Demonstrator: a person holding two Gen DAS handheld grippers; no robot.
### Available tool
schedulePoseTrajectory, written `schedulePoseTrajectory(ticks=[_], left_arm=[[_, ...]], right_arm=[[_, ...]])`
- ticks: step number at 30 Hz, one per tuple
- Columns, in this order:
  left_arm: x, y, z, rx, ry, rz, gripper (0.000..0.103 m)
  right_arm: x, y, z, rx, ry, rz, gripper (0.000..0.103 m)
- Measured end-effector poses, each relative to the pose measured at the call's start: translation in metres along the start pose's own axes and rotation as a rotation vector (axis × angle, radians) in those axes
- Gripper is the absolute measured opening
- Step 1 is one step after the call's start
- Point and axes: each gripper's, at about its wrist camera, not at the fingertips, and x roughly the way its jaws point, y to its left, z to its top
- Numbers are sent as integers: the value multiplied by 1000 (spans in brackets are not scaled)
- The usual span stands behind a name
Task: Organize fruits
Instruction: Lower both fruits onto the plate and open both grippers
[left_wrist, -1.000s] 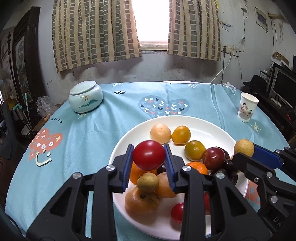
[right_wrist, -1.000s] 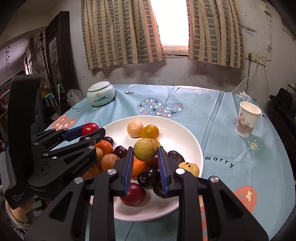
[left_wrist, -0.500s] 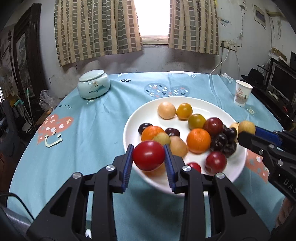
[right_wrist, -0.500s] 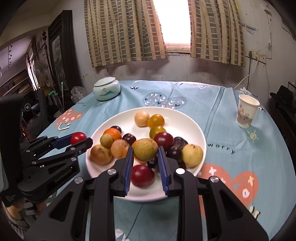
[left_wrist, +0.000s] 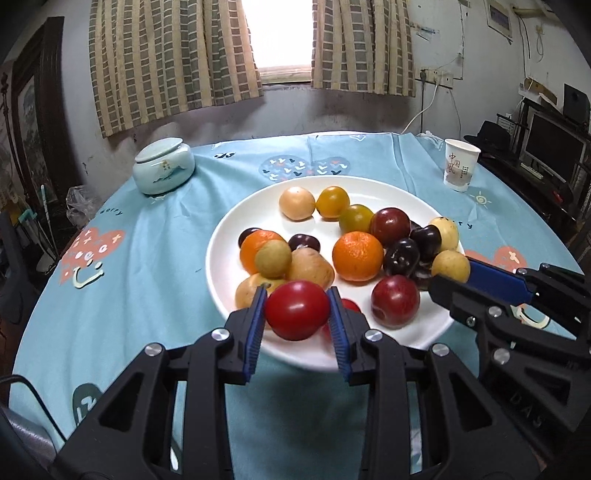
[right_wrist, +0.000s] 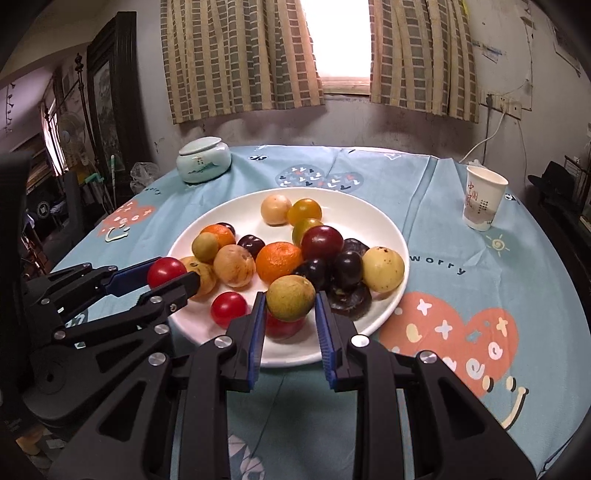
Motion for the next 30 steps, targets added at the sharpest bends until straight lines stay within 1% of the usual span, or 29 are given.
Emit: schedulePoseTrajectory(ticks=[2, 5, 7, 8, 9, 10, 12, 13, 15, 18, 21, 23, 24, 27, 30], left_arm=[[3, 0, 2, 6, -7, -1, 34], [9, 8, 14, 21, -37, 41, 34], [17, 24, 29, -23, -40, 59, 34], [24, 36, 40, -72, -29, 51, 34], [30, 42, 49, -98, -17, 38, 34], [36, 47, 59, -111, -6, 29, 34], [47, 53, 78, -124, -11, 59, 34], [52, 54, 84, -127, -11, 69, 34], [70, 59, 93, -159, 26, 58, 34], [101, 70, 92, -213, 108, 45, 34], [120, 78, 87, -240, 148, 32, 34], [126, 76, 85, -229, 157, 40, 34], [128, 74, 84, -225, 156, 38, 34], [132, 67, 82, -193, 139, 68, 34], [135, 67, 82, -198, 143, 65, 34]], right_arm=[[0, 0, 2, -13, -13, 1, 27], [6, 1, 13, -27, -34, 4, 27], [14, 4, 23, -39, -34, 11, 27], [20, 6, 31, -46, -42, 15, 27], [25, 8, 38, -49, -45, 19, 27], [31, 9, 45, -56, -42, 21, 27], [46, 11, 61, -73, -40, 14, 27], [53, 11, 68, -73, -29, 14, 27], [73, 9, 78, -73, 22, 44, 27], [94, 11, 85, -89, 67, 51, 27], [111, 15, 86, -108, 113, 79, 27], [123, 17, 85, -115, 148, 90, 27], [126, 17, 84, -112, 152, 88, 27], [132, 17, 82, -94, 169, 98, 27], [134, 14, 82, -81, 182, 104, 27]])
